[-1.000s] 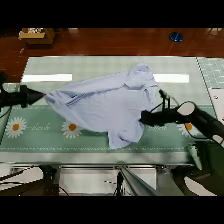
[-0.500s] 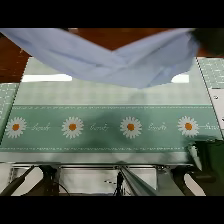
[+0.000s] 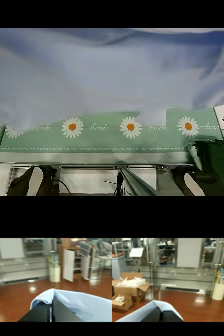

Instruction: Fold the shirts.

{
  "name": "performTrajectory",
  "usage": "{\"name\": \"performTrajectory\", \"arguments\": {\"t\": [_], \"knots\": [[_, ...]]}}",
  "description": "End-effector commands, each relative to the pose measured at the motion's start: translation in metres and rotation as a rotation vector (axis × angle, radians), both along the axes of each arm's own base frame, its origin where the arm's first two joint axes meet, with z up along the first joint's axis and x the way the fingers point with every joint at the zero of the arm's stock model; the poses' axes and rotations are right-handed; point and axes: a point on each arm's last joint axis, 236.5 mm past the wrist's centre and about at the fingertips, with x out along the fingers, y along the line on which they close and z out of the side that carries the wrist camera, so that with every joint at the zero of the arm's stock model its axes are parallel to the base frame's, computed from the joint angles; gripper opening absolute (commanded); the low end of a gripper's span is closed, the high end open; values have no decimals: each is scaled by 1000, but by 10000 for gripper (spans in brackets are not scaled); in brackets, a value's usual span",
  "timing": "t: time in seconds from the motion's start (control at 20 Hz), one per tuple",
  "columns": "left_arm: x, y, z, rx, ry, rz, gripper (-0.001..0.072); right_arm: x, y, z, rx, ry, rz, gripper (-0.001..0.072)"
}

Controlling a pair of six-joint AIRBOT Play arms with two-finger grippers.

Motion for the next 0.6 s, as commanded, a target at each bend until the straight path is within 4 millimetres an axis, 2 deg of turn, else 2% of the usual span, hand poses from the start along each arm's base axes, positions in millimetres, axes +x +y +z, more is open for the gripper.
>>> {"name": "performTrajectory", "arguments": {"t": [0.0,0.1,0.2,0.35,0.4,0.45,0.5,0.55], "knots": [[-53,-2,4,25,-22,177,21,-37,-11,17,-30,-33,-56,29],[-70,0,-15,62,33,248,21,-56,-20,14,-37,-28,-100,29],[-82,13,-43,93,131,332,21,-73,-41,-7,-48,49,-195,29],[-92,23,-89,116,326,358,20,-95,-75,-68,-83,297,-334,29],[-90,24,-97,118,356,344,20,-99,-81,-93,-132,406,-350,29],[-84,27,-104,108,387,336,21,-101,-81,-122,-146,544,-343,29],[-75,31,-117,103,443,312,20,-94,-76,-130,-134,576,-315,28],[-64,32,-138,95,530,260,20,-84,-68,-145,-163,626,-270,29]]}}
